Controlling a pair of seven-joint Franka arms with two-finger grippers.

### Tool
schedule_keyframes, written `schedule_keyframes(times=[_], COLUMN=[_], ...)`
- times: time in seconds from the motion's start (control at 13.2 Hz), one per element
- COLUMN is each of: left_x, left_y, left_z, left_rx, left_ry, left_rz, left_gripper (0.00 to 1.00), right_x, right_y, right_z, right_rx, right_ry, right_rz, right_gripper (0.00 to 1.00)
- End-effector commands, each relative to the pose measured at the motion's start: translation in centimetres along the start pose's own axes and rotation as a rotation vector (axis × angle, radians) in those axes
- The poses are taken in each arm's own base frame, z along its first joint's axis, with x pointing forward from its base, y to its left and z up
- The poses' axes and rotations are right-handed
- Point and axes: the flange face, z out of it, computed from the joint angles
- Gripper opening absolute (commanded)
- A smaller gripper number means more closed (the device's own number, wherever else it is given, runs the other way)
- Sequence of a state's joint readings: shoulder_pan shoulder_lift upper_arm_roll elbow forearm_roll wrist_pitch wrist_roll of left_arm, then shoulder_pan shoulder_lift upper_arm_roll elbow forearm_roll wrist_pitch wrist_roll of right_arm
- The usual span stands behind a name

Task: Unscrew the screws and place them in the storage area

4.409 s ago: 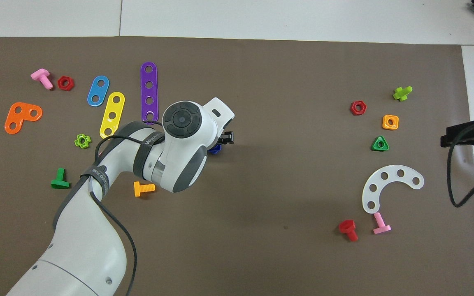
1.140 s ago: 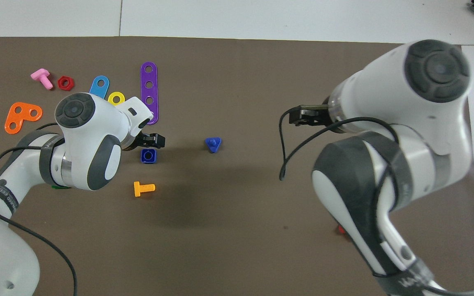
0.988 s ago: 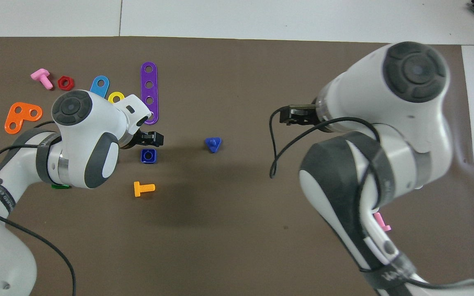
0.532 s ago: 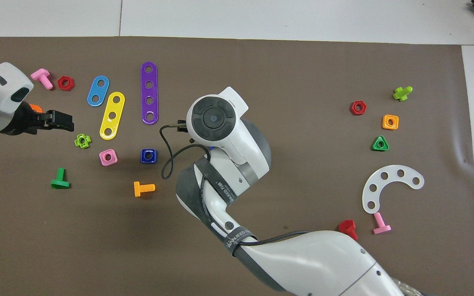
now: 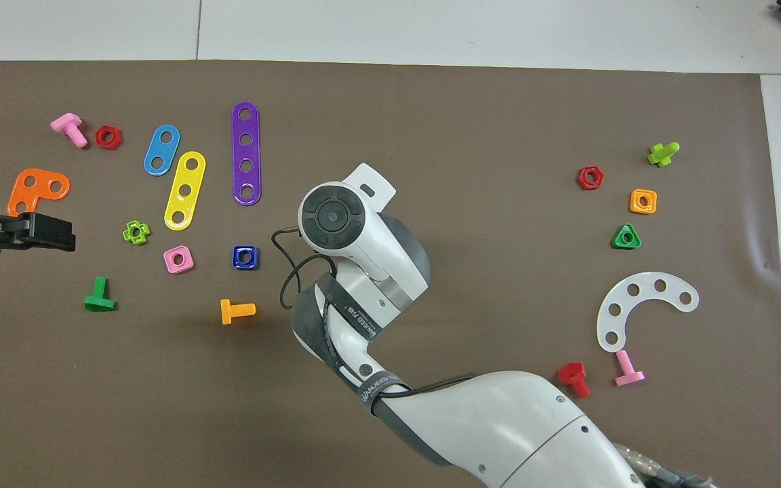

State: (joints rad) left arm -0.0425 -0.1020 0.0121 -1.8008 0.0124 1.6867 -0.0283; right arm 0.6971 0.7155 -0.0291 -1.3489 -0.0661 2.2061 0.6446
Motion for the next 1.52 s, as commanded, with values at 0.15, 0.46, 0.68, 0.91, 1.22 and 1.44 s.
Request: schedule_keyframes(times=[0.15,0.46,0.68,0.91,1.22,1.44], left_x=[-1.6,-1.4,-1.3,-1.2,0.3,1.2], left_y=[1.5,1.3,0.8,0.3,0.1,0.9], left_z=[-1.7,-1.8,-1.7,-2.0,-3.9,-6.4], left_rx=[0.04,0.039,0.037,0.035,0.031,0.025], left_ry=[0.0,0.016,0.017,0.031,0.122,0.094], left_rz=[-0.001,0.013,0.004,-0.005,-0.011,-0.005], left_gripper=[1.0,1.0,1.0,1.0,1.0,1.0], right_x=[-1.7,-1.7,-1.5,-1.6,-1.7,-1.6], right_y=[0.7,0.6,0.6,0.6,0.7,0.9], right_z=[-0.1,-0.2,-0.1,-0.1,0.2,0.4], right_rx=[-0.02,-0.019,-0.009,-0.008,-0.017,-0.021], right_ry=[-0.013,-0.01,0.012,0.018,0.026,0.03], right_rz=[-0.06,-0.063,-0.066,-0.067,-0.074,-0.075], right_gripper=[0.59,0.54,0.54,0.4,0.33,0.15])
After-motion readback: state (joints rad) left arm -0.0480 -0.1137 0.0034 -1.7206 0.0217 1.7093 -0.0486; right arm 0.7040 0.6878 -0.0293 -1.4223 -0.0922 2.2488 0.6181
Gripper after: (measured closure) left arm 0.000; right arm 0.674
